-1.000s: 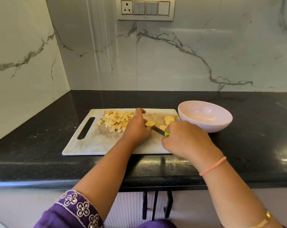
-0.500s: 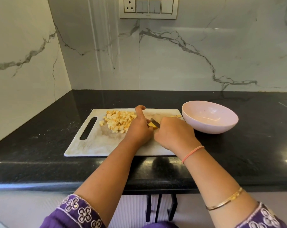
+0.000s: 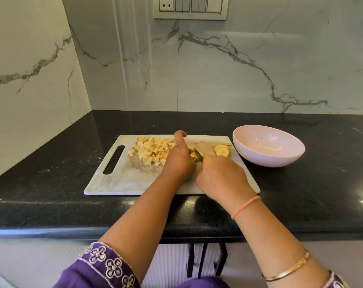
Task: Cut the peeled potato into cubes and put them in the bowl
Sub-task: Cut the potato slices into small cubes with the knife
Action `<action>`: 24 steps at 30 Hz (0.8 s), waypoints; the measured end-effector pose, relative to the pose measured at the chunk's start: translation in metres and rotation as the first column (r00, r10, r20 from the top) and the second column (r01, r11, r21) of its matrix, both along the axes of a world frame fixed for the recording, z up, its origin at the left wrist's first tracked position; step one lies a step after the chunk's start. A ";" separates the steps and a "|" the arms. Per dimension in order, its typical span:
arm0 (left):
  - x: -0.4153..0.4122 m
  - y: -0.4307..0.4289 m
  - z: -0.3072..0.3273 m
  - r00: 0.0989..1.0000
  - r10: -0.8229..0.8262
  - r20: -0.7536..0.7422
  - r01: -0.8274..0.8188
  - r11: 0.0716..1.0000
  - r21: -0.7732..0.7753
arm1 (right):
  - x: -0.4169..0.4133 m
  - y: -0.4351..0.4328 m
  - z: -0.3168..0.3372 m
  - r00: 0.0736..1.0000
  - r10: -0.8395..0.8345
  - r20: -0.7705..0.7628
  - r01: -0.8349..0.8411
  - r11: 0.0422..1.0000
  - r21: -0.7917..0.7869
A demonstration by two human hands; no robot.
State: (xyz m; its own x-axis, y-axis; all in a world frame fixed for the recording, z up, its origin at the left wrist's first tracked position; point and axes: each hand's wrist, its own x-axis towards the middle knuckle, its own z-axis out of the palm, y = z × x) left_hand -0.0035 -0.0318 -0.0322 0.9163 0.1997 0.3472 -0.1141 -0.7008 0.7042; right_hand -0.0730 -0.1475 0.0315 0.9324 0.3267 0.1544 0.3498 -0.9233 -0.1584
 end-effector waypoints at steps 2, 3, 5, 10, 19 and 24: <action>0.000 -0.001 0.000 1.000 0.000 -0.003 0.000 1.000 0.009 | 0.000 -0.001 -0.002 1.000 -0.007 -0.005 0.007 1.000 0.003; 0.000 -0.001 0.000 1.000 0.001 -0.003 0.000 1.000 0.011 | 0.000 -0.001 -0.003 1.000 -0.006 -0.003 0.006 1.000 0.006; 0.002 -0.001 0.002 1.000 0.003 0.001 -0.003 1.000 0.018 | 0.001 -0.001 -0.002 1.000 -0.003 0.001 0.003 1.000 0.007; 0.000 -0.003 0.001 1.000 -0.013 -0.004 0.013 1.000 0.002 | 0.002 0.002 0.004 1.000 -0.016 -0.023 0.016 1.000 -0.010; 0.001 0.001 -0.002 1.000 0.001 -0.015 -0.001 1.000 0.027 | -0.018 -0.005 0.014 0.999 0.043 -0.019 -0.044 0.998 -0.042; 0.001 0.002 0.001 0.999 0.015 -0.049 -0.015 1.000 -0.001 | -0.031 -0.018 0.014 0.999 0.038 -0.019 -0.038 0.999 -0.004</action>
